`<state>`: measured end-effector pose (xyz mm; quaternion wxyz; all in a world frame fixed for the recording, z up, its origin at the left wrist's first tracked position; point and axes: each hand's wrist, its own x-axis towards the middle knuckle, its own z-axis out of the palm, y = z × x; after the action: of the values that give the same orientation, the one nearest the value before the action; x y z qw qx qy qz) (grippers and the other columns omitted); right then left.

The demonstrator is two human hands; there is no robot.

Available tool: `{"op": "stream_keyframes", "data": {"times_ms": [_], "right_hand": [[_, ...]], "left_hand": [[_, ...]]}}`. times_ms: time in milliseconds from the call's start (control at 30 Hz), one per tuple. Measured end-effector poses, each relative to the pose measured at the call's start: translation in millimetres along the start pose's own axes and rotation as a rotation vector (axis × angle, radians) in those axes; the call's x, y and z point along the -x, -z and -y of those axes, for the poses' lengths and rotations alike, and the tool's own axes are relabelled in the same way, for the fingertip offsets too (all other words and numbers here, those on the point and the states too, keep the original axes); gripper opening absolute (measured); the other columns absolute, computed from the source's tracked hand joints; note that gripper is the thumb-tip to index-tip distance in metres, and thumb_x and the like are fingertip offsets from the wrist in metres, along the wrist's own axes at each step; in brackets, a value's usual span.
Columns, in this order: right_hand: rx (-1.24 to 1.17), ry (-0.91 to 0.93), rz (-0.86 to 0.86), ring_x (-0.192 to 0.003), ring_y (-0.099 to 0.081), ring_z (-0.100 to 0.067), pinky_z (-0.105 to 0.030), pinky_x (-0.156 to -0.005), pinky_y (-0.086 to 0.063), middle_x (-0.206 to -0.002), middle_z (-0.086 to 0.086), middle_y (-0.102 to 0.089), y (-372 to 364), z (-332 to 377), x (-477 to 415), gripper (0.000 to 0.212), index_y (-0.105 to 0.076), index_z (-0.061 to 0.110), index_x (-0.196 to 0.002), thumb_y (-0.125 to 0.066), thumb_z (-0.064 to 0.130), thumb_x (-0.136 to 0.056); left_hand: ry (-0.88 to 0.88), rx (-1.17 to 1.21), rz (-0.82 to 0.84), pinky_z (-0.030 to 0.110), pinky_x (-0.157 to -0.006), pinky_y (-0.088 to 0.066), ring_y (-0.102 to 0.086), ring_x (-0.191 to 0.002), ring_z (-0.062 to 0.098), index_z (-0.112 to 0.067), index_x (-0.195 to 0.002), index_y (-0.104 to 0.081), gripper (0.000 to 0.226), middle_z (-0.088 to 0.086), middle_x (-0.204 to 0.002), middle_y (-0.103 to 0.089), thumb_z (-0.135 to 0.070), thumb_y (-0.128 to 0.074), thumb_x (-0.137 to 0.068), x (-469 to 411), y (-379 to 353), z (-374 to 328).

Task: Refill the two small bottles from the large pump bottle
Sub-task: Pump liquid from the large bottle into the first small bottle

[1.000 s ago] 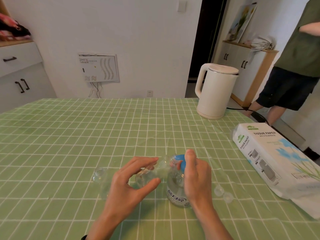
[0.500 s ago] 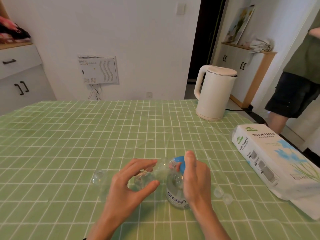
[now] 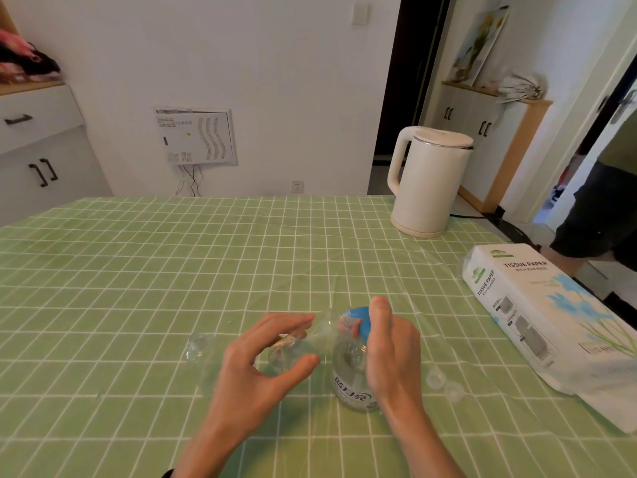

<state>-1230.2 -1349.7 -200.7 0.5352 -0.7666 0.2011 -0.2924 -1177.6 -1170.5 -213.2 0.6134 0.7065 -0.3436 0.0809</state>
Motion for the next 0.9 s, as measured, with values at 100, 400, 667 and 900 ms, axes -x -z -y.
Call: {"op": "stream_keyframes", "data": {"times_ms": [100, 400, 667, 900], "right_hand": [[0.011, 0.001, -0.01, -0.046, -0.053, -0.006, -0.032, -0.06, -0.04, -0.046, 0.013, -0.059, -0.2, 0.8, 0.5, 0.069, -0.068, 0.045, -0.051, -0.019, 0.074, -0.09], [0.016, 0.063, 0.002, -0.044, -0.033, -0.008, -0.034, -0.054, -0.032, -0.042, 0.009, -0.039, 2.3, 5.1, 1.0, 0.052, -0.047, 0.027, -0.046, -0.03, 0.056, -0.086], [-0.013, -0.005, 0.006, -0.054, -0.06, -0.008, -0.04, -0.067, -0.053, -0.062, 0.013, -0.074, 1.2, -0.7, 0.4, 0.076, -0.068, 0.024, -0.055, -0.021, 0.073, -0.089], [0.011, 0.059, -0.009, -0.044, -0.04, -0.007, -0.033, -0.055, -0.035, -0.042, 0.014, -0.048, 1.3, 2.1, 0.3, 0.056, -0.049, 0.033, -0.043, -0.029, 0.056, -0.089]], "left_hand": [[0.005, 0.01, -0.003, 0.02, -0.095, -0.055, -0.074, -0.108, 0.016, -0.028, -0.122, -0.075, 0.043, -0.009, -0.115, -0.077, -0.032, -0.081, -0.08, 0.0, 0.0, 0.5], [0.016, 0.008, 0.012, 0.019, -0.095, -0.055, -0.074, -0.109, 0.013, -0.033, -0.12, -0.076, 0.041, -0.012, -0.115, -0.078, -0.034, -0.081, -0.079, 0.4, -1.6, -0.8], [0.016, 0.029, -0.008, 0.021, -0.095, -0.056, -0.075, -0.106, 0.016, -0.034, -0.121, -0.075, 0.041, -0.01, -0.114, -0.078, -0.032, -0.081, -0.08, -0.1, -1.6, -0.9], [0.022, 0.036, 0.007, 0.018, -0.096, -0.054, -0.074, -0.109, 0.014, -0.035, -0.121, -0.075, 0.042, -0.011, -0.115, -0.078, -0.033, -0.081, -0.079, 0.5, -1.5, -1.6]]}}
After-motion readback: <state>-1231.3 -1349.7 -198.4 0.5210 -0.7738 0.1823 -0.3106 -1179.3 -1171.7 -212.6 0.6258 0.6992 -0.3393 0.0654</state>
